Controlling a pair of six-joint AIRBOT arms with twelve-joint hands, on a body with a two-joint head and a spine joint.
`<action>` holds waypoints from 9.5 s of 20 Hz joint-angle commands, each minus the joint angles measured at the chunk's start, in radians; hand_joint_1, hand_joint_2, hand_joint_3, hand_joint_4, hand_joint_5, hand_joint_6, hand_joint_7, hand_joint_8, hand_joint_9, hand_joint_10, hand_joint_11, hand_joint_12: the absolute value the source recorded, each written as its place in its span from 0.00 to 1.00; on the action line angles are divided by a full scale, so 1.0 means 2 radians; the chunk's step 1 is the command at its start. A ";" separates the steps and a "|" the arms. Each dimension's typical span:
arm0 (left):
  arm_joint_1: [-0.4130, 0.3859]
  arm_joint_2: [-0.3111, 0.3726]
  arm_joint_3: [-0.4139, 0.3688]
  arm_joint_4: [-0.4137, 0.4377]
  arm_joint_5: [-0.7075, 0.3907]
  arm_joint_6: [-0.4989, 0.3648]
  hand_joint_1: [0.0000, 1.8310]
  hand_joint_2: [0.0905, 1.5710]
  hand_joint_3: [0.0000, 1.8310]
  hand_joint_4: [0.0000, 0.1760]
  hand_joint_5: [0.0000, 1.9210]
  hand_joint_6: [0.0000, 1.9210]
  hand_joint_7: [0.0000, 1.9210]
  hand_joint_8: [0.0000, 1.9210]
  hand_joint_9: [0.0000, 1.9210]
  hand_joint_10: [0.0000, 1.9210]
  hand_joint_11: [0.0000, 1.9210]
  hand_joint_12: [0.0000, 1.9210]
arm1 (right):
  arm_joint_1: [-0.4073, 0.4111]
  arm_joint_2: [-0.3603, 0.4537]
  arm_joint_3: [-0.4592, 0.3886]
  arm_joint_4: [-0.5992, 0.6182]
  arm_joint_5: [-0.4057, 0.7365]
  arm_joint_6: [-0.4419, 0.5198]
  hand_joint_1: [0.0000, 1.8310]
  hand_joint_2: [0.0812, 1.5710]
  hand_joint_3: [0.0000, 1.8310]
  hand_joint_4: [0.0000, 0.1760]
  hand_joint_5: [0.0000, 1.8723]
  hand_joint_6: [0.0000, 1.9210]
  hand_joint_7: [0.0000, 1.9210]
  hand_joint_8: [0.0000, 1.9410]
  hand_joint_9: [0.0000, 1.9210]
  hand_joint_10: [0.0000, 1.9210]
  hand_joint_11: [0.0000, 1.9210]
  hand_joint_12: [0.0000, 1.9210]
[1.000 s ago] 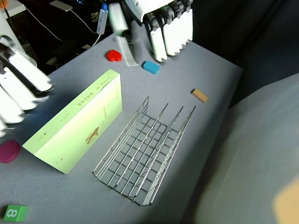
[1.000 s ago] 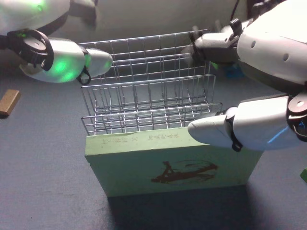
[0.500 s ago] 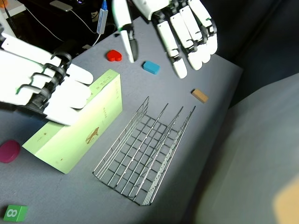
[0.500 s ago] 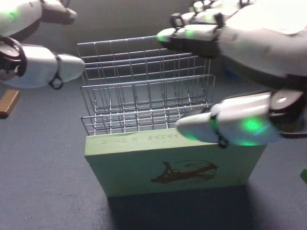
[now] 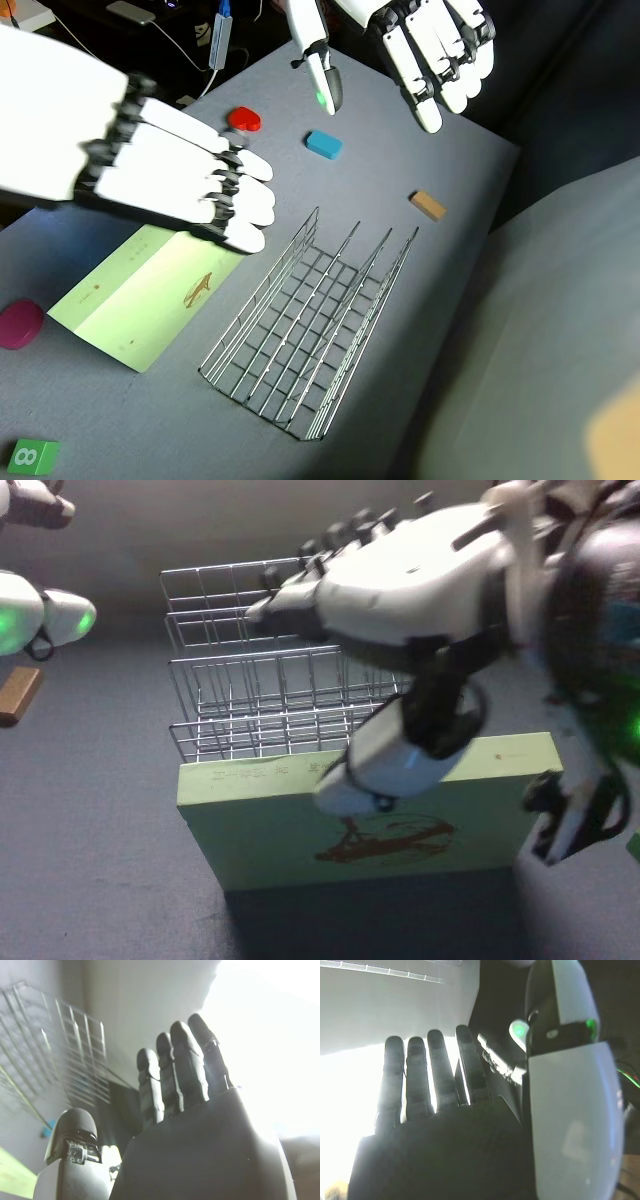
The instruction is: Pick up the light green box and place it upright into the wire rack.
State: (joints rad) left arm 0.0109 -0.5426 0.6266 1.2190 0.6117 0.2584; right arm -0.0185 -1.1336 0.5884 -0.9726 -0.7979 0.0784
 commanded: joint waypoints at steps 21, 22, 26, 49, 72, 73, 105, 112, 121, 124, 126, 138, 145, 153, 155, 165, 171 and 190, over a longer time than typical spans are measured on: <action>-0.019 0.001 0.000 -0.003 0.050 0.003 0.07 0.77 0.00 0.23 0.20 0.00 0.17 0.00 0.16 0.00 0.00 0.37 | -0.042 -0.055 0.051 0.022 0.008 0.041 0.45 0.60 0.00 0.23 0.06 0.00 0.03 0.00 0.01 0.00 0.00 0.13; -0.019 0.001 0.000 -0.003 0.050 0.003 0.07 0.77 0.00 0.23 0.20 0.00 0.17 0.00 0.16 0.00 0.00 0.37 | -0.043 -0.055 0.052 0.022 0.008 0.045 0.45 0.60 0.00 0.23 0.06 0.00 0.03 0.00 0.01 0.00 0.00 0.13; -0.019 0.001 0.001 -0.005 0.051 0.003 0.07 0.77 0.00 0.22 0.19 0.00 0.17 0.00 0.16 0.00 0.00 0.36 | -0.053 -0.056 0.055 0.022 0.001 0.063 0.46 0.60 0.00 0.22 0.08 0.00 0.05 0.00 0.03 0.00 0.00 0.17; -0.031 0.001 0.000 -0.012 0.059 0.007 0.08 0.77 0.00 0.22 0.20 0.00 0.16 0.00 0.15 0.00 0.00 0.36 | -0.042 -0.041 0.045 0.014 -0.007 0.113 0.67 0.71 0.00 0.00 0.52 0.46 0.48 0.63 0.43 0.66 0.37 0.82; -0.037 0.001 -0.004 -0.018 0.062 0.019 0.09 0.77 0.00 0.23 0.20 0.00 0.17 0.00 0.16 0.00 0.00 0.36 | 0.083 -0.067 0.089 -0.139 0.016 0.116 0.67 0.71 0.00 0.00 0.53 0.46 0.48 0.64 0.41 0.64 0.36 0.81; -0.037 0.001 -0.004 -0.018 0.062 0.019 0.09 0.77 0.00 0.23 0.20 0.00 0.17 0.00 0.16 0.00 0.00 0.36 | 0.080 -0.072 0.093 -0.139 0.022 0.117 0.67 0.71 0.00 0.00 0.53 0.45 0.48 0.64 0.41 0.64 0.36 0.81; -0.035 0.001 -0.013 -0.022 0.079 0.019 0.09 0.77 0.00 0.22 0.20 0.00 0.17 0.00 0.15 0.00 0.00 0.36 | -0.010 -0.148 0.197 -0.148 0.026 0.156 0.66 0.71 0.00 0.00 0.53 0.46 0.48 0.64 0.40 0.63 0.36 0.82; -0.026 0.001 -0.025 -0.025 0.092 0.011 0.08 0.77 0.00 0.21 0.20 0.00 0.18 0.00 0.16 0.00 0.00 0.35 | -0.035 -0.159 0.213 -0.148 0.025 0.141 0.67 0.71 0.00 0.00 0.52 0.46 0.48 0.64 0.40 0.64 0.36 0.83; -0.012 0.001 -0.038 -0.016 0.092 -0.020 0.08 0.77 0.00 0.21 0.21 0.00 0.18 0.00 0.16 0.00 0.00 0.36 | -0.057 -0.170 0.225 -0.162 0.020 0.142 0.67 0.71 0.00 0.00 0.51 0.47 0.49 0.63 0.41 0.63 0.36 0.82; -0.012 0.001 -0.042 -0.016 0.092 -0.024 0.08 0.77 0.00 0.22 0.21 0.00 0.18 0.00 0.16 0.00 0.00 0.36 | -0.063 -0.175 0.235 -0.162 0.020 0.142 0.67 0.71 0.00 0.00 0.51 0.47 0.49 0.63 0.41 0.63 0.36 0.83; -0.012 0.001 -0.044 -0.016 0.092 -0.029 0.08 0.77 0.00 0.22 0.21 0.00 0.18 0.00 0.16 0.00 0.00 0.36 | -0.068 -0.176 0.239 -0.161 0.022 0.143 0.67 0.71 0.00 0.00 0.51 0.47 0.49 0.63 0.42 0.63 0.37 0.83; -0.008 0.000 -0.049 -0.016 0.088 -0.033 0.08 0.77 0.00 0.21 0.19 0.00 0.16 0.00 0.15 0.00 0.00 0.36 | -0.081 -0.182 0.247 -0.163 0.030 0.145 0.74 0.73 0.00 0.00 0.48 0.50 0.45 0.62 0.41 0.76 0.35 0.82; 0.000 -0.012 -0.053 -0.016 0.088 -0.040 0.08 0.77 0.00 0.22 0.20 0.00 0.16 0.00 0.15 0.00 0.00 0.35 | -0.080 -0.181 0.245 -0.163 0.030 0.145 0.65 0.74 0.00 0.07 0.47 0.57 0.44 0.64 0.35 0.53 0.30 0.83; 0.009 -0.027 -0.063 0.005 0.102 -0.081 0.07 0.77 0.00 0.21 0.20 0.00 0.16 0.00 0.15 0.00 0.00 0.35 | -0.078 -0.179 0.239 -0.164 0.030 0.140 0.51 0.63 0.00 0.00 0.30 0.00 0.32 0.01 0.23 0.21 0.10 0.72; 0.010 -0.031 -0.064 0.005 0.103 -0.081 0.07 0.77 0.00 0.21 0.20 0.00 0.16 0.00 0.15 0.00 0.00 0.35 | -0.076 -0.175 0.231 -0.166 0.030 0.139 0.48 0.63 0.00 0.00 0.26 0.00 0.29 0.00 0.23 0.11 0.06 0.68; 0.013 -0.062 -0.064 0.013 0.111 -0.094 0.07 0.77 0.00 0.21 0.20 0.00 0.16 0.00 0.15 0.00 0.00 0.35 | -0.016 -0.085 0.149 -0.223 0.067 0.129 0.44 0.61 0.00 0.00 0.23 0.01 0.26 0.00 0.22 0.03 0.01 0.65; 0.012 -0.084 -0.062 0.017 0.123 -0.105 0.08 0.77 0.00 0.20 0.23 0.00 0.21 0.00 0.20 0.01 0.00 0.43 | 0.014 0.030 0.055 -0.191 0.110 0.091 0.39 0.66 0.00 0.00 0.27 0.01 0.29 0.00 0.27 0.03 0.05 0.66; 0.025 -0.108 -0.072 0.033 0.137 -0.138 0.31 0.84 0.00 0.00 0.61 1.00 0.66 1.00 0.67 1.00 0.70 1.00 | 0.026 0.108 -0.038 -0.071 0.042 -0.007 0.26 0.95 0.00 1.00 0.69 1.00 0.76 1.00 0.86 1.00 0.96 1.00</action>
